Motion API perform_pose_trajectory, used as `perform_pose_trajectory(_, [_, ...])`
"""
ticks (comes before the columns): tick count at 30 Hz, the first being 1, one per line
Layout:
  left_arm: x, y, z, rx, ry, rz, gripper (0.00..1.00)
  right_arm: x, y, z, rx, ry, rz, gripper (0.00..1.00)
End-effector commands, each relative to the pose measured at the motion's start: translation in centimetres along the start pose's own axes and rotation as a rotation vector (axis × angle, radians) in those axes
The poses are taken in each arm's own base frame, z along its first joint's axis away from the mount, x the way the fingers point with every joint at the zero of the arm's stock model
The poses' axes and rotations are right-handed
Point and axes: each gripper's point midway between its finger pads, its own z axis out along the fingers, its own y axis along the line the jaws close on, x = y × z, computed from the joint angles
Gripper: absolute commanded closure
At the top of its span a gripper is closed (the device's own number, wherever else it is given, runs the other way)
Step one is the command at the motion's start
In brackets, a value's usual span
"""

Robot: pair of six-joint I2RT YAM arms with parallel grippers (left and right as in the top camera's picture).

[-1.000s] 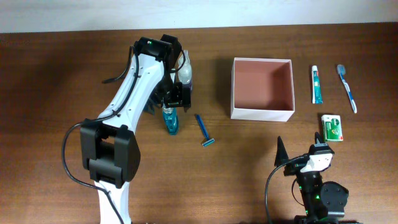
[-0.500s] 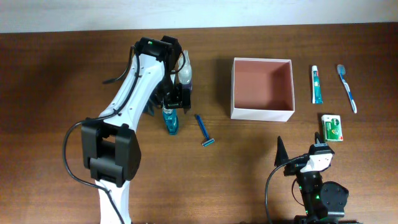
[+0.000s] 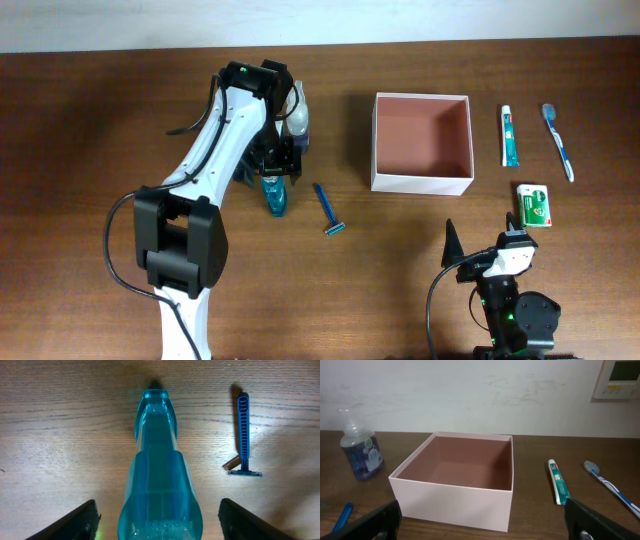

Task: Pack container
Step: 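Close the left gripper on the Listerine bottle cap, then lift the Listerine bottle and carry it over the pink box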

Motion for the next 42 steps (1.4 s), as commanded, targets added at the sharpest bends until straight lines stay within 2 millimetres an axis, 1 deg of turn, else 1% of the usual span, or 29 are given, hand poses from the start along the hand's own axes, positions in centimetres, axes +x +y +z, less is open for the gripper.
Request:
perform_pose_trajectory(1, [0.0, -0.2, 0.5, 0.005, 0.009, 0.01, 0.25, 0.2, 0.1, 0.0, -0.003, 0.003, 0.001, 0.01])
perform_pose_trajectory(7, [-0.1, -0.2, 0.5, 0.006, 0.007, 0.01, 0.36, 0.2, 0.1, 0.0, -0.003, 0.003, 0.001, 0.01])
perform_pose_trajectory(9, [-0.1, -0.2, 0.5, 0.006, 0.007, 0.01, 0.38, 0.2, 0.1, 0.0, -0.003, 0.003, 0.001, 0.01])
perform_pose_trajectory(10, [-0.1, -0.2, 0.5, 0.006, 0.007, 0.01, 0.41, 0.2, 0.1, 0.0, -0.003, 0.003, 0.001, 0.01])
perform_pose_trajectory(14, [-0.1, -0.2, 0.5, 0.006, 0.007, 0.01, 0.46, 0.2, 0.1, 0.0, -0.003, 0.003, 0.001, 0.01])
perform_pose_trajectory(15, [-0.1, -0.2, 0.5, 0.006, 0.007, 0.01, 0.52, 0.2, 0.1, 0.0, -0.003, 0.003, 0.001, 0.01])
perform_pose_trajectory(17, [-0.1, -0.2, 0.5, 0.006, 0.007, 0.01, 0.54, 0.2, 0.1, 0.0, -0.003, 0.003, 0.001, 0.01])
perform_pose_trajectory(20, [0.0, -0.2, 0.4, 0.005, 0.011, 0.009, 0.64, 0.2, 0.1, 0.0, -0.003, 0.003, 0.001, 0.01])
perform_pose_trajectory(22, [0.2, -0.1, 0.4, 0.002, 0.017, 0.009, 0.67, 0.2, 0.1, 0.0, -0.003, 0.003, 0.001, 0.01])
perform_pose_trajectory(28, [0.7, 0.0, 0.4, -0.004, 0.038, 0.007, 0.69, 0.2, 0.1, 0.0, -0.003, 0.003, 0.001, 0.01])
perform_pose_trajectory(29, [0.7, -0.1, 0.3, 0.002, 0.039, 0.007, 0.73, 0.2, 0.1, 0.0, -0.003, 0.003, 0.001, 0.01])
perform_pose_trajectory(31, [0.5, -0.4, -0.4, 0.02, 0.024, 0.009, 0.73, 0.2, 0.1, 0.0, -0.003, 0.003, 0.001, 0.01])
perform_pose_trajectory(34, [-0.2, -0.9, -2.2, 0.036, -0.023, 0.015, 0.73, 0.2, 0.1, 0.0, -0.003, 0.003, 0.0, 0.01])
perform_pose_trajectory(38, [-0.9, -1.4, -5.3, 0.062, -0.098, 0.024, 0.73, 0.2, 0.1, 0.0, -0.003, 0.003, 0.001, 0.01])
perform_pose_trajectory(40, [-1.0, -1.7, -7.5, 0.079, -0.145, 0.03, 0.73, 0.2, 0.1, 0.0, -0.003, 0.003, 0.001, 0.01])
perform_pose_trajectory(41, [-1.0, -1.8, -8.2, 0.086, -0.164, 0.032, 0.73, 0.2, 0.1, 0.0, -0.003, 0.003, 0.001, 0.01])
perform_pose_trajectory(42, [-1.4, -2.3, -9.5, 0.112, -0.207, 0.039, 0.73, 0.2, 0.1, 0.0, -0.003, 0.003, 0.001, 0.02])
